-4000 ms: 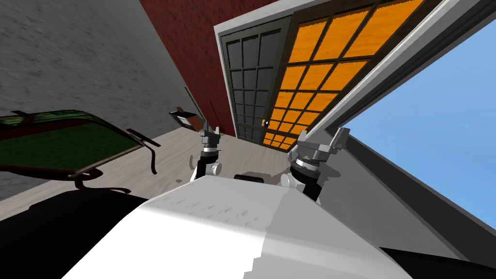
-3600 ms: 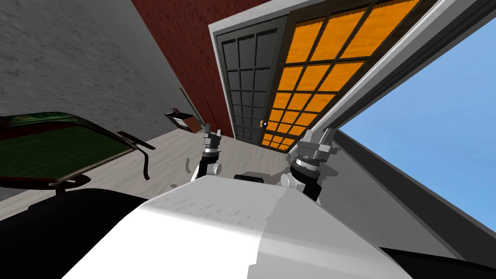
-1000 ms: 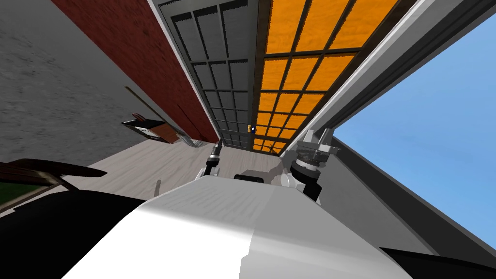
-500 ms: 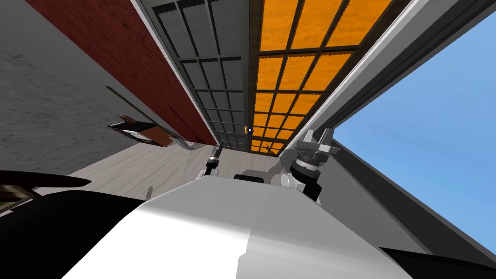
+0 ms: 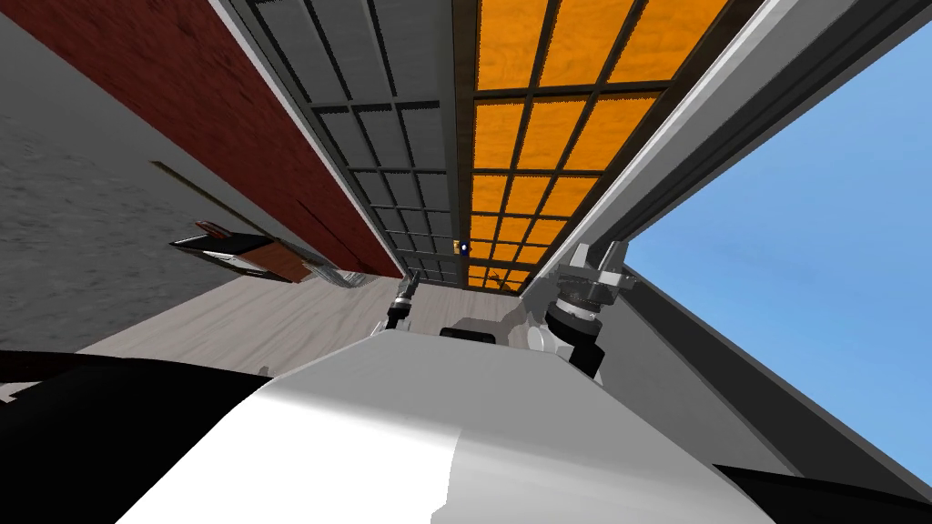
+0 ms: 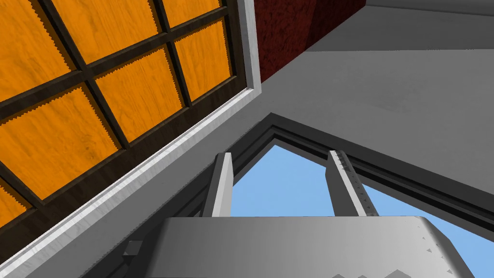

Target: Pull the door open

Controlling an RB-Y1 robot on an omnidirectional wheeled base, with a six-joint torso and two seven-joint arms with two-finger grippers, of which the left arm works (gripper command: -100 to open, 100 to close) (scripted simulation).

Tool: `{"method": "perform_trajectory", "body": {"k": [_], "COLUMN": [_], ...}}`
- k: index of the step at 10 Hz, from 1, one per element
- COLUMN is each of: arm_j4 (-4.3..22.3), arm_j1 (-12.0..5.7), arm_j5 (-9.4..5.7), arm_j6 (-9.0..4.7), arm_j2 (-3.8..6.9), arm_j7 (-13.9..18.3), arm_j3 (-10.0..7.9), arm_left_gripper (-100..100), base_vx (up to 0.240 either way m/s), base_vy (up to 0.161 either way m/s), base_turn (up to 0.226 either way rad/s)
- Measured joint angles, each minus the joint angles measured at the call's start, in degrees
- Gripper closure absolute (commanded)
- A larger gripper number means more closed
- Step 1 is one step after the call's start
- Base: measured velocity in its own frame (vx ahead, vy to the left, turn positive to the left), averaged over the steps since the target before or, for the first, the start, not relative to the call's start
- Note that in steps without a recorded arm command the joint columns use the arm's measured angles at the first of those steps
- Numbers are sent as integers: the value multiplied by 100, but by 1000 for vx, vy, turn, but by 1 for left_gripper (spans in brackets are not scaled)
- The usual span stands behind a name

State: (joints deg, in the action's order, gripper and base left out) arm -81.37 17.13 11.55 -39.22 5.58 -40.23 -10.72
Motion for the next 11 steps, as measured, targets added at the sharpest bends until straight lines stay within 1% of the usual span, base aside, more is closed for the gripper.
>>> {"method": "perform_trajectory", "body": {"k": [3, 5, 6, 9, 11], "arm_j4": [343, 589, 761, 1132, 1314], "arm_j1": [-46, -100, -143, -233, -252], "arm_j5": [107, 176, 210, 303, 367], "arm_j6": [-104, -172, -239, -351, -411], "arm_j2": [-3, -18, -39, -32, -57], "arm_j7": [-395, -656, -803, -1168, -1398], "arm_j3": [-104, -172, -210, -318, -373], "arm_left_gripper": [-100, -100, -100, -100, -100], "base_vx": [112, 104, 124, 110, 118], "base_vy": [-38, -33, -38, -26, -24], "base_turn": [-67, -74, -39, -63, -60]}}
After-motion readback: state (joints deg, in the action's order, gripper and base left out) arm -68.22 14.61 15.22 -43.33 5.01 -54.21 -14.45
